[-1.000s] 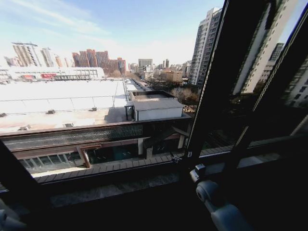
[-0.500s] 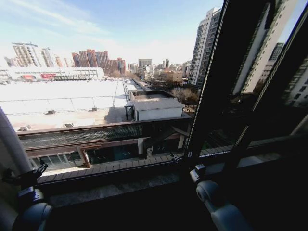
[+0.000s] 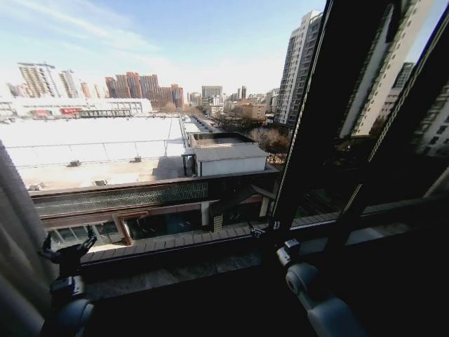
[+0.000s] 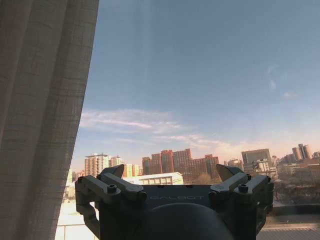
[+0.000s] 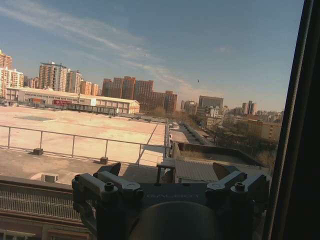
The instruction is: Open the curtains by pulling them apart, changing their state from closed to fully open.
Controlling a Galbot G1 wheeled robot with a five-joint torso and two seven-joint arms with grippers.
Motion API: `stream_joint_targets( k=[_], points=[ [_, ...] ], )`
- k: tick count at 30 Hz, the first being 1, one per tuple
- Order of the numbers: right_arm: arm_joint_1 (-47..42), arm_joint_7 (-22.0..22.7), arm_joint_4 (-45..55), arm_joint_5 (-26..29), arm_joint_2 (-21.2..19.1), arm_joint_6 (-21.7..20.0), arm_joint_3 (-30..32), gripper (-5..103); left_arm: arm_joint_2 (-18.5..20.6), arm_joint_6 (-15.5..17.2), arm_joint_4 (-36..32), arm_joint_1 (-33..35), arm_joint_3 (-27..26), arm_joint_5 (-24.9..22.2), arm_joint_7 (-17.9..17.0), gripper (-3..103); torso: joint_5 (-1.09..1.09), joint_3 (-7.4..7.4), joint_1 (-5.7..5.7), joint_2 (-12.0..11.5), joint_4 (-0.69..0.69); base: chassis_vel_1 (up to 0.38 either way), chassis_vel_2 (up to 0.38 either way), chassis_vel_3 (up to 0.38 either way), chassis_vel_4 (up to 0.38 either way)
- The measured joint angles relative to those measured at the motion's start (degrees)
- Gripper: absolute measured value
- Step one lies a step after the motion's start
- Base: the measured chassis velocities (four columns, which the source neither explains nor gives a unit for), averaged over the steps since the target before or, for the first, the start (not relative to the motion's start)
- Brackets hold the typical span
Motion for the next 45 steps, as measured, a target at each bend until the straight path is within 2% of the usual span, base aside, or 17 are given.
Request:
stream_joint_targets(
  k=[2,3,4,7,8,11,16,22,31,37,41,44,45],
  points=[
    [0.0,0.0,0.0,0.0,0.0,0.0,0.0,100,0.3,1.9,0.0,0.3,0.2,-8.6,5.3,100,-0.01,0.0,0.0,0.0,0.01,0.0,0.0,0.0,0.0],
    [0.0,0.0,0.0,0.0,0.0,0.0,0.0,100,0.1,2.7,0.0,0.3,0.2,-11.3,7.3,100,0.0,0.0,0.0,0.0,0.0,0.0,0.0,0.0,0.0],
    [0.0,0.0,0.0,0.0,0.0,0.0,0.0,100,0.1,2.7,0.0,0.3,0.2,-11.3,7.3,100,0.0,0.0,0.0,0.0,0.0,0.0,0.0,0.0,0.0],
    [0.0,0.0,0.0,0.0,0.0,0.0,0.0,100,-1.2,5.0,-0.4,0.5,-1.2,-16.1,12.8,100,0.0,0.0,0.0,0.0,0.0,0.0,0.0,0.0,0.0],
    [0.0,0.0,0.0,0.0,0.0,0.0,0.0,100,-1.2,5.0,-0.4,0.5,-1.2,-16.1,12.8,100,0.0,0.0,0.0,0.0,0.0,0.0,0.0,0.0,0.0],
    [0.0,0.0,0.0,0.0,0.0,0.0,0.0,100,-3.8,7.2,0.1,-0.6,-3.8,-16.4,16.3,100,0.0,0.0,0.0,0.0,-0.01,0.0,0.0,0.0,0.0],
    [0.0,0.0,0.0,0.0,0.0,0.0,0.0,100,-5.8,8.2,1.1,-0.7,-6.4,-15.9,15.1,100,0.0,0.0,0.0,0.0,0.0,0.0,0.0,0.0,0.0],
    [0.0,0.0,0.0,0.0,0.0,0.0,0.0,100,-5.5,7.2,3.7,0.5,-7.1,-12.8,12.7,100,-0.01,0.0,0.0,0.0,0.0,0.0,0.0,0.0,0.0],
    [0.0,0.0,0.0,0.0,0.0,0.0,0.0,100,-5.5,10.2,2.8,1.1,-7.7,-8.6,8.3,100,0.0,-0.01,0.0,0.0,0.0,0.0,0.0,0.0,0.0],
    [0.0,0.0,0.0,0.0,0.0,0.0,0.0,100,-6.6,13.5,0.0,1.9,-6.9,-5.8,4.6,100,0.0,0.0,0.0,0.0,0.0,0.0,0.0,0.0,0.0],
    [0.0,0.0,0.0,0.0,0.0,0.0,0.0,100,-6.6,13.9,-0.5,2.1,-6.9,-5.6,4.3,100,0.0,0.0,0.0,0.0,0.0,0.0,0.0,0.0,0.0],
    [0.0,0.0,0.0,0.0,0.0,0.0,0.0,100,-6.3,12.2,-0.4,2.2,-7.2,-6.5,6.1,100,0.0,0.0,0.0,0.0,0.0,0.0,0.0,0.0,0.0],
    [0.0,0.0,0.0,0.0,0.0,0.0,0.0,100,-6.1,10.1,0.3,2.4,-7.3,-7.1,8.1,100,0.0,0.0,0.0,0.0,0.0,0.0,0.0,0.0,0.0]
  ],
)
